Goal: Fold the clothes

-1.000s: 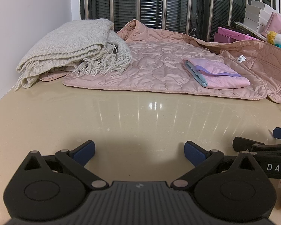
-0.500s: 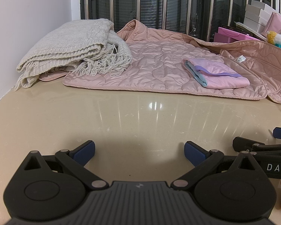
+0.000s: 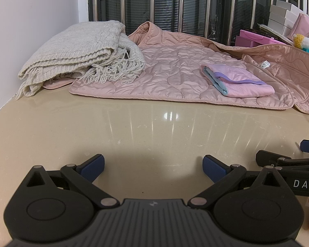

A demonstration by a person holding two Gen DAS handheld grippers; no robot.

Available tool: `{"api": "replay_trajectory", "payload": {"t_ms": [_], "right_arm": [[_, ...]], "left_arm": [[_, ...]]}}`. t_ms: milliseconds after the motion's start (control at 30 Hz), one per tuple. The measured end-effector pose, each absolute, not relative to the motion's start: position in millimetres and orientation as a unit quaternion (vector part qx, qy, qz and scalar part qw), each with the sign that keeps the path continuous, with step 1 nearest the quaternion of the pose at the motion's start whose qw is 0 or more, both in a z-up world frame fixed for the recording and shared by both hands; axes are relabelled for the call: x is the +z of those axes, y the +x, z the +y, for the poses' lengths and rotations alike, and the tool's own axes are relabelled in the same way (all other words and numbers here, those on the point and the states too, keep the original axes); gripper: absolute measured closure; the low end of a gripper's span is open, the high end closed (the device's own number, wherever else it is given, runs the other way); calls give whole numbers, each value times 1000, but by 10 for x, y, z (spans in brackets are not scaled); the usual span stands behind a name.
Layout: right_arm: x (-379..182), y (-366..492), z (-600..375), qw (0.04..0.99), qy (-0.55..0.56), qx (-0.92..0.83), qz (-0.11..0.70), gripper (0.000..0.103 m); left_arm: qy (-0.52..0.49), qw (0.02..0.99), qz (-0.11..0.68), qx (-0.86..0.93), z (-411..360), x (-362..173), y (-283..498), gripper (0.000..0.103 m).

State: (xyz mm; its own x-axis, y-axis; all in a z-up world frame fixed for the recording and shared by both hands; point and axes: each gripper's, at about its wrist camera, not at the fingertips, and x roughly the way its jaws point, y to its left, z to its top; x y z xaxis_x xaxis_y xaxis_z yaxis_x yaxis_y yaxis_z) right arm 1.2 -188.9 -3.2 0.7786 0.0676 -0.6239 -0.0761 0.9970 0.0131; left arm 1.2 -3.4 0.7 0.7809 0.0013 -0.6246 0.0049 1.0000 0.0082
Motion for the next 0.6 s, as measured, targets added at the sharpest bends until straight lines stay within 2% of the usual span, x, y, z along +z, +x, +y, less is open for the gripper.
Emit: {"api": "replay_trajectory", "payload": {"t_ms": [600], "right_arm": [[-33,2,-1884,943,-8,36,331,0]], "left_arm": [[3,944,330,8,-54,30,0,1]]}}
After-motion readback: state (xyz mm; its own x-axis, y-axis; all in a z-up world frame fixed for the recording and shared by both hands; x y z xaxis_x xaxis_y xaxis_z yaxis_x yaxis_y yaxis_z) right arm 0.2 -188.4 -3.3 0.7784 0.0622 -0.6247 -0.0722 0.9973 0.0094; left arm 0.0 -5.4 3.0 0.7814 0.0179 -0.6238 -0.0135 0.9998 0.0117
